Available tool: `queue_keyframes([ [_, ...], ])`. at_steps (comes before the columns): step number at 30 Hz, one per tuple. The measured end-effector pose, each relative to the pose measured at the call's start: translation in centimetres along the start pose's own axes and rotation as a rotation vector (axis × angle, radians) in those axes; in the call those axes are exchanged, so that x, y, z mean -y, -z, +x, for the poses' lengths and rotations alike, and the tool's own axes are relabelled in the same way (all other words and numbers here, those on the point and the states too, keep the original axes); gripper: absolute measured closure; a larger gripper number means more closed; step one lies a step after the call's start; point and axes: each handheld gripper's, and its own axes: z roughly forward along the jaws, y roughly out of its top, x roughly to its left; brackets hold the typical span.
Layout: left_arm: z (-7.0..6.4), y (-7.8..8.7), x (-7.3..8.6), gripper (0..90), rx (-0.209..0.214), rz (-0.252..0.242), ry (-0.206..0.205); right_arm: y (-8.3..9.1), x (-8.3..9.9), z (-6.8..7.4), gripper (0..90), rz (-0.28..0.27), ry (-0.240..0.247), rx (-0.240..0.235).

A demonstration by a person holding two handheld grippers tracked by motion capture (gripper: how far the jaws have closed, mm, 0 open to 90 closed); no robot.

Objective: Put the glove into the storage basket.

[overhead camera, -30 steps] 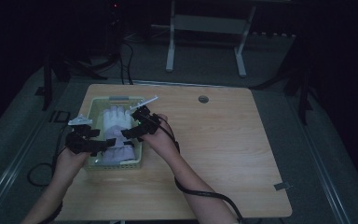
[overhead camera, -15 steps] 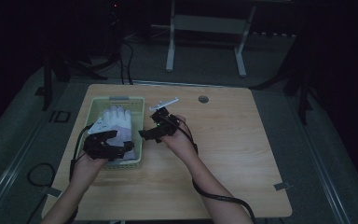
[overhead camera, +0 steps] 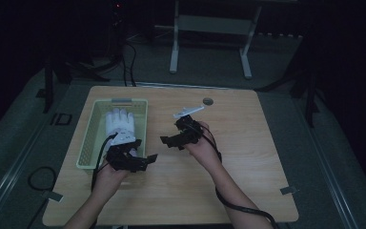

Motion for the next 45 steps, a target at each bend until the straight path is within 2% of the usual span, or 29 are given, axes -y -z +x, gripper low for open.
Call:
queue_keyframes([
  [10,-3.1,-2.0,0.1,15.2,0.082,0.016,-0.061,1.2,3.0,-1.9,14.8,0.008,-0.022,0.012],
  [20,-5.3,-4.3,1.0,15.2,0.152,0.058,-0.109,1.7,6.1,-3.2,14.8,0.002,-0.035,0.019],
  [25,-5.8,-5.5,1.7,15.2,0.18,0.067,-0.11,1.7,7.5,-3.6,14.5,0.018,-0.036,0.018],
  [28,-6.1,-6.5,2.6,15.2,0.219,0.062,-0.1,1.8,8.3,-3.7,14.5,0.019,-0.036,0.026],
  [36,-7.0,-8.4,4.0,15.2,0.235,0.111,-0.127,2.0,10.0,-4.0,14.2,0.018,-0.016,0.026],
  [45,-7.2,-9.5,5.2,15.2,0.249,0.132,-0.124,1.9,12.2,-4.6,14.2,0.029,-0.017,0.034],
])
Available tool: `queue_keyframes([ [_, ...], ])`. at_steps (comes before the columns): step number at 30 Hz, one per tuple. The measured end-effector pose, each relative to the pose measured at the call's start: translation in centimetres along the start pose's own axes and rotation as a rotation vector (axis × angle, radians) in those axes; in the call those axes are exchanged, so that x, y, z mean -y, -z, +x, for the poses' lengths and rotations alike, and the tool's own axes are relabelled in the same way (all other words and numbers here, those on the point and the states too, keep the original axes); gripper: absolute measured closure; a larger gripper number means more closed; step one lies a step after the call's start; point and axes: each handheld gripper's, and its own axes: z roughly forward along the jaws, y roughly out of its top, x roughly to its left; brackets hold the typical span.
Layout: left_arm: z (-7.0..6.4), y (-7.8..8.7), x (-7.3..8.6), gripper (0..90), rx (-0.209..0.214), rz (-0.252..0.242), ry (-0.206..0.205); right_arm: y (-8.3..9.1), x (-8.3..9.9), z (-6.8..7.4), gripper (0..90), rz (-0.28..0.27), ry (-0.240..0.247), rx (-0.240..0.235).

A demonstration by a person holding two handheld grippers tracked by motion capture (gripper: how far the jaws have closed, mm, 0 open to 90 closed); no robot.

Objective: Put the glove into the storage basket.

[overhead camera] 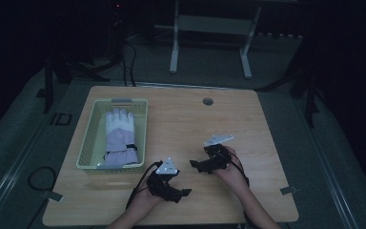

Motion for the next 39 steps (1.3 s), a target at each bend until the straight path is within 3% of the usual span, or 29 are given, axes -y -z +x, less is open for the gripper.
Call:
queue_keyframes([
  [7,0.3,-0.6,0.9,15.2,-0.011,-0.001,0.004,-0.4,1.9,0.2,14.1,-0.005,0.024,0.005],
  [13,0.1,-0.9,1.1,15.2,-0.036,-0.01,-0.019,-0.5,3.0,0.2,13.8,-0.037,0.051,0.006],
  [17,0.0,-0.5,1.1,15.2,-0.054,-0.047,-0.036,-0.4,3.5,0.0,13.7,-0.051,0.05,0.009],
  [22,0.1,0.2,1.3,15.2,-0.042,-0.078,-0.011,-0.1,4.0,-0.2,13.5,-0.087,0.066,0.02],
  [24,0.1,0.3,1.5,15.2,-0.036,-0.075,-0.002,0.0,4.2,-0.2,13.5,-0.089,0.081,0.028],
  [33,-0.3,0.0,1.6,15.2,-0.047,-0.055,-0.044,-0.2,4.2,0.0,13.6,-0.092,0.122,0.044],
  [39,-0.4,-0.1,1.8,15.2,-0.046,-0.056,-0.05,0.0,4.2,-0.2,13.6,-0.099,0.116,0.045],
])
